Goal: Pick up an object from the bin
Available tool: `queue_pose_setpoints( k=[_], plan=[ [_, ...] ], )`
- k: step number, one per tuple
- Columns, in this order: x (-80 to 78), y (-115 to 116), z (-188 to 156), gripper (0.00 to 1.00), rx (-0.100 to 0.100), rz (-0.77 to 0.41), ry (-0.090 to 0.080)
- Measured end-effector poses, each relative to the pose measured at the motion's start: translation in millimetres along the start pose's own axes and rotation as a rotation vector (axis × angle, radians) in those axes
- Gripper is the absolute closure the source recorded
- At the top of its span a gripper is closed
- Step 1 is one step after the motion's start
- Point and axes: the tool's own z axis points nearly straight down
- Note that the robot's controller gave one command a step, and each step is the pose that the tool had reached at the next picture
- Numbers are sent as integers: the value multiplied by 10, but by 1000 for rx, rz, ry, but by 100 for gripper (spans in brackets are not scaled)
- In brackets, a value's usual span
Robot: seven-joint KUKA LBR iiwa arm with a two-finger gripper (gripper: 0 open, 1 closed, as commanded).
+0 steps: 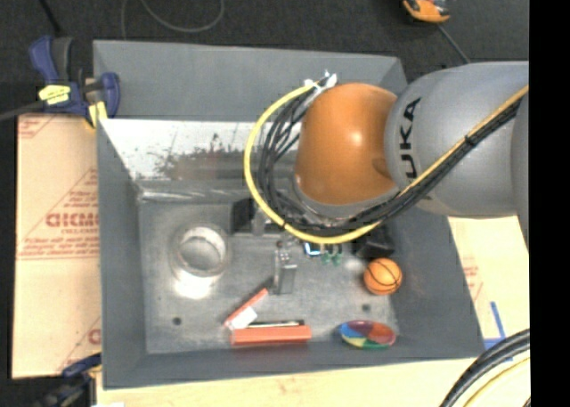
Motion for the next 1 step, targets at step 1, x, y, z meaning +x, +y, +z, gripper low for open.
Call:
queue_pose_setpoints(
  k=[1],
  plan=[
    [-180, -216, -106, 0, 7, -15, 5]
  ],
)
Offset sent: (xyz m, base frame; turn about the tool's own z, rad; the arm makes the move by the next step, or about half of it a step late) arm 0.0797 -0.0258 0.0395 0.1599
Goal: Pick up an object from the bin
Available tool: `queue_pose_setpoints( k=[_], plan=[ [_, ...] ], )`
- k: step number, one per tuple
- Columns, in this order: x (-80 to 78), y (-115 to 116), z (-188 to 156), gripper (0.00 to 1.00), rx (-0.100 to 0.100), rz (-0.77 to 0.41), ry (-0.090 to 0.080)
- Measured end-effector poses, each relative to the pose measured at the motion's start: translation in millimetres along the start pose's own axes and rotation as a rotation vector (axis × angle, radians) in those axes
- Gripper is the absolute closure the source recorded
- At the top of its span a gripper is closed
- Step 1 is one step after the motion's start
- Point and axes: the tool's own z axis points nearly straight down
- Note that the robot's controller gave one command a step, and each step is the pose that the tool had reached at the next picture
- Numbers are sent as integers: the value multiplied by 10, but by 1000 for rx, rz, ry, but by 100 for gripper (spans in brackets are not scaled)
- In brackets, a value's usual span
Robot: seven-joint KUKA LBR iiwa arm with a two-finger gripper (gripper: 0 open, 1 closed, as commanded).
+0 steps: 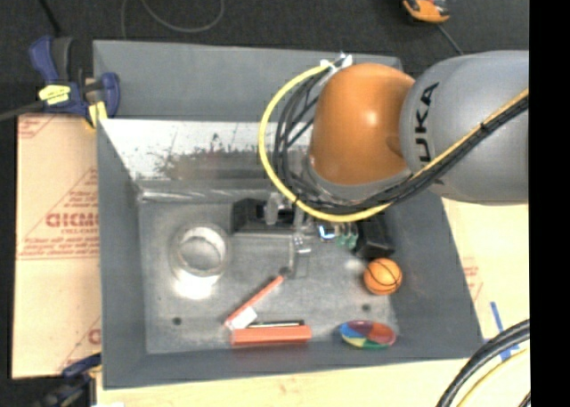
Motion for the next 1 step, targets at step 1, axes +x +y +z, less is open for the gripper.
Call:
queue_pose_setpoints(
  k=[1],
  plan=[
    [-316, -5, -158, 0, -4, 71, -2]
  ],
)
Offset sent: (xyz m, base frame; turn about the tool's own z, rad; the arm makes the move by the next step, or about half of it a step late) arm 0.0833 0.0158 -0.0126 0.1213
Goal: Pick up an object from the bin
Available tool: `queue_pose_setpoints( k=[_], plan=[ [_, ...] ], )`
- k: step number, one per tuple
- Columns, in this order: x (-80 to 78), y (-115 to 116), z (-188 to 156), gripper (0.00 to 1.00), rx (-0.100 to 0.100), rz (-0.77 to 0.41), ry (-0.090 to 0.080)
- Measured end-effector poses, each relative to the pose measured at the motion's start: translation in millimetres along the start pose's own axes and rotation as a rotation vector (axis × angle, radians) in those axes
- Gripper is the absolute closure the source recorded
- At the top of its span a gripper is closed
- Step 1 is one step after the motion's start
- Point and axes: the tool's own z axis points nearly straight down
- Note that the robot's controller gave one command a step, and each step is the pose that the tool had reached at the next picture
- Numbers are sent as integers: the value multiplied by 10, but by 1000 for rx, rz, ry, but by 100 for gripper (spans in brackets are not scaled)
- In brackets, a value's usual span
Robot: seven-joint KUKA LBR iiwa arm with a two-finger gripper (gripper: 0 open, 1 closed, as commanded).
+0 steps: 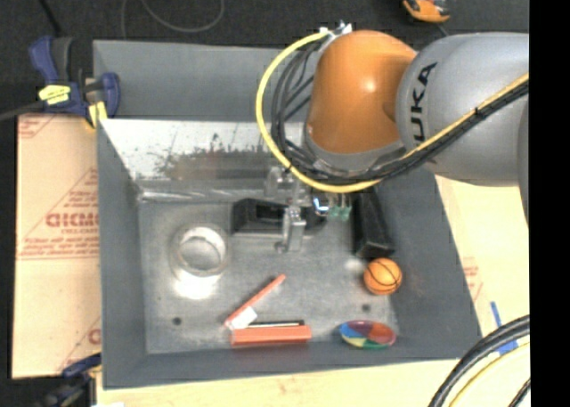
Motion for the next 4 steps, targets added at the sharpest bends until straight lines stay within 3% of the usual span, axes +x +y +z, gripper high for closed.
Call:
queue_pose_setpoints(
  k=[1, 2, 3, 4],
  plan=[
    [-359, 53, 112, 0, 1, 90, -7],
    [-475, -161, 455, 100, 2, -43, -2],
    [-475, -158, 455, 0, 1, -43, -2],
    [-475, -157, 455, 0, 1, -42, -2]
  ],
)
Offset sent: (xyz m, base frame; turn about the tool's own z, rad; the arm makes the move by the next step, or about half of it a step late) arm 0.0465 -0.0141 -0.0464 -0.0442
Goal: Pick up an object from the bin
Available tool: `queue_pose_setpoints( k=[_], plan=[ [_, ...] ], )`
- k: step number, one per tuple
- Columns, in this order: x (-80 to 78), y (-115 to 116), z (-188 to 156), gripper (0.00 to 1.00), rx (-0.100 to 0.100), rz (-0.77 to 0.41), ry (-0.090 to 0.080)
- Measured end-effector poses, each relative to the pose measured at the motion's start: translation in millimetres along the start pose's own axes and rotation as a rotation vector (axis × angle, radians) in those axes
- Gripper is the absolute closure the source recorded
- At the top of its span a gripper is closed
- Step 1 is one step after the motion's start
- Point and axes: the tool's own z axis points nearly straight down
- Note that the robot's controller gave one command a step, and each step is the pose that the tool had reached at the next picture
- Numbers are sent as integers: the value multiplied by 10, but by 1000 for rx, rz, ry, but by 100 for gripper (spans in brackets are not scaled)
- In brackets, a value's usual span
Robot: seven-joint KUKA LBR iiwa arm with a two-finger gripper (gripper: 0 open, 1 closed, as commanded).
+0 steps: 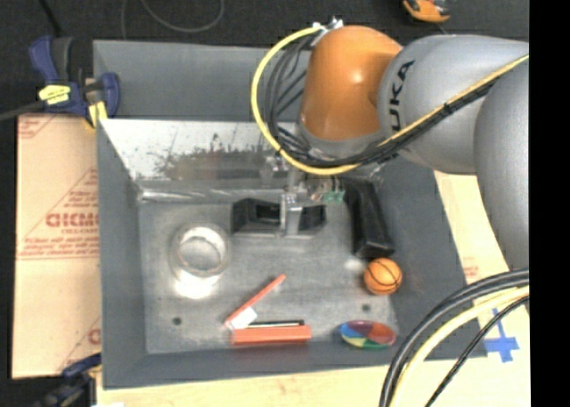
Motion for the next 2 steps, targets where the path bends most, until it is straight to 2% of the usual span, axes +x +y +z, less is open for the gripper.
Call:
queue_pose_setpoints(
  k=[1, 2],
  plan=[
    [-120, 33, 231, 0, 1, -10, -3],
    [-109, 54, 583, 0, 1, -60, -1]
  ],
)
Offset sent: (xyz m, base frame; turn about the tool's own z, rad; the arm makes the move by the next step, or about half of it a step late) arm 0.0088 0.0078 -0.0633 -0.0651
